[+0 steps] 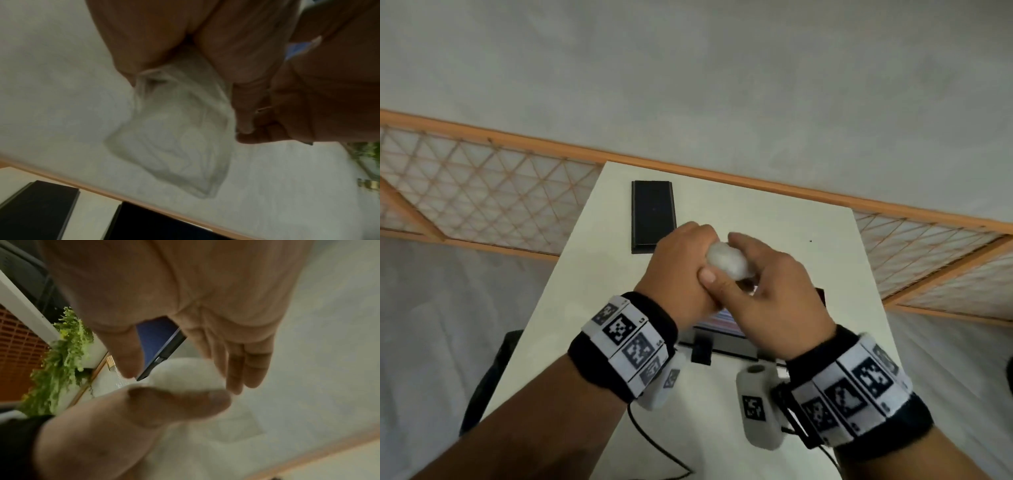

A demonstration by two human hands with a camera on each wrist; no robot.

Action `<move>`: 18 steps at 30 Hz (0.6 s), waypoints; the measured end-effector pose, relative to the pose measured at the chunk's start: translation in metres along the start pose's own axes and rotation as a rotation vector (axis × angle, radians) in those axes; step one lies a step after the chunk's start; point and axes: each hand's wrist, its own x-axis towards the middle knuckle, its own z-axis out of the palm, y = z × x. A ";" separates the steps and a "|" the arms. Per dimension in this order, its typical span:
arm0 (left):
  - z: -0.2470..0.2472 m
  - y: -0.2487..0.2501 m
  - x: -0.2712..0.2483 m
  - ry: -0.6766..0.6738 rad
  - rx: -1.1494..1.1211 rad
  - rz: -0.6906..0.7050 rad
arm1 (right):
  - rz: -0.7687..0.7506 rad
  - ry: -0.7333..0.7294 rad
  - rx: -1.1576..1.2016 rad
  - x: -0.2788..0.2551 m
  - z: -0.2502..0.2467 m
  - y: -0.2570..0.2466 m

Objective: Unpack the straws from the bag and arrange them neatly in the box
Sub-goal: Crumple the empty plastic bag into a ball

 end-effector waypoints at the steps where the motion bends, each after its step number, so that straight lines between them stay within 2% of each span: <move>1: -0.003 -0.004 -0.003 0.012 -0.051 0.028 | -0.014 -0.013 0.053 0.000 0.011 -0.002; 3: -0.007 -0.013 -0.010 0.046 -0.153 0.059 | 0.021 0.020 0.207 0.004 0.026 -0.006; 6: -0.015 -0.023 -0.024 0.086 -0.321 0.152 | 0.209 0.005 0.562 0.008 0.036 -0.020; 10: -0.021 -0.019 -0.037 0.017 -0.288 0.289 | 0.468 -0.081 0.936 -0.001 0.042 -0.028; 12: -0.020 -0.011 -0.047 -0.017 -0.264 0.299 | 0.592 -0.131 1.079 -0.007 0.038 -0.029; 13: -0.019 -0.008 -0.051 -0.030 -0.261 0.277 | 0.603 -0.152 1.101 -0.012 0.034 -0.031; 15: -0.020 -0.002 -0.054 0.000 -0.231 0.193 | 0.462 -0.149 0.938 -0.025 0.027 -0.027; 18: -0.025 0.013 -0.053 0.002 -0.158 0.028 | 0.060 -0.096 0.398 -0.048 0.016 -0.011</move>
